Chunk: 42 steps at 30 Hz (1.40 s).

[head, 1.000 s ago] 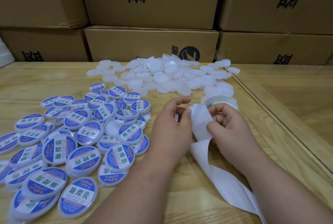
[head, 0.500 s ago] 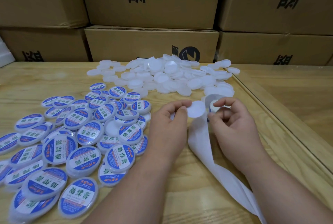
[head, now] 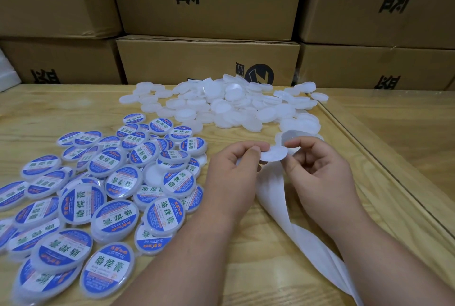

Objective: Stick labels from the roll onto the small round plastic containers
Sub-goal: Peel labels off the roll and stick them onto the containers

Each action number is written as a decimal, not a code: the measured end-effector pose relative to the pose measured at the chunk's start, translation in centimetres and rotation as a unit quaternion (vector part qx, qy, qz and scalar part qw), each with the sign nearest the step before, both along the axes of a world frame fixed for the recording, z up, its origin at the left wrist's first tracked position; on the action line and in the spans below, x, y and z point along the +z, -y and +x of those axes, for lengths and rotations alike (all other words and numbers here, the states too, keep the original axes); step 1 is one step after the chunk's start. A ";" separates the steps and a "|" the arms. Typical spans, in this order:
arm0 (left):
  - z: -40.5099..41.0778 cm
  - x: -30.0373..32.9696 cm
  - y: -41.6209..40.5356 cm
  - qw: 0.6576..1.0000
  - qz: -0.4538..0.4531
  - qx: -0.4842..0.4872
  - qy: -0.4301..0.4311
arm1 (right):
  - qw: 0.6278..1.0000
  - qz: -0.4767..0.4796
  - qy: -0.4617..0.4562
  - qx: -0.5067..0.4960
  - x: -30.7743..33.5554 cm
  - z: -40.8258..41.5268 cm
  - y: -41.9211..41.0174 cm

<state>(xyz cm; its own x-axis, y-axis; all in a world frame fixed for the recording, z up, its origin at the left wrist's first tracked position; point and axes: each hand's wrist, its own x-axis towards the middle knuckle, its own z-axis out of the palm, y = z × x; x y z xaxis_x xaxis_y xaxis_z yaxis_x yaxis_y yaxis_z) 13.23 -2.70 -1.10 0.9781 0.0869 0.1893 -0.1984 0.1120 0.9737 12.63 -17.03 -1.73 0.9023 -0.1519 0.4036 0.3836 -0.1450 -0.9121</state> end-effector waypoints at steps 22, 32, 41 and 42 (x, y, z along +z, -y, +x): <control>0.7 -0.3 -0.1 0.990 -0.132 0.014 -0.037 | 0.994 0.086 -0.055 -0.032 0.4 0.1 0.3; 0.7 0.3 -0.5 0.983 -0.162 -0.049 -0.065 | 0.976 0.153 -0.132 0.084 0.7 0.2 0.5; 0.8 0.0 -0.3 0.977 -0.169 -0.119 -0.048 | 0.977 0.068 -0.174 0.106 0.9 -0.4 -0.4; 0.8 0.0 -0.3 0.977 -0.167 -0.124 -0.046 | 0.976 0.068 -0.177 0.107 0.9 -0.4 -0.5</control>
<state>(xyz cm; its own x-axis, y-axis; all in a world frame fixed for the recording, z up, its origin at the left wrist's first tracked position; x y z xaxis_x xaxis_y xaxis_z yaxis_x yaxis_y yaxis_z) 14.07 -2.39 -1.15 0.9884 -0.1126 0.1017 -0.0389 0.4601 0.8870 12.23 -16.53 -0.87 0.9984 0.0245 0.0508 0.0499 0.0350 -0.9981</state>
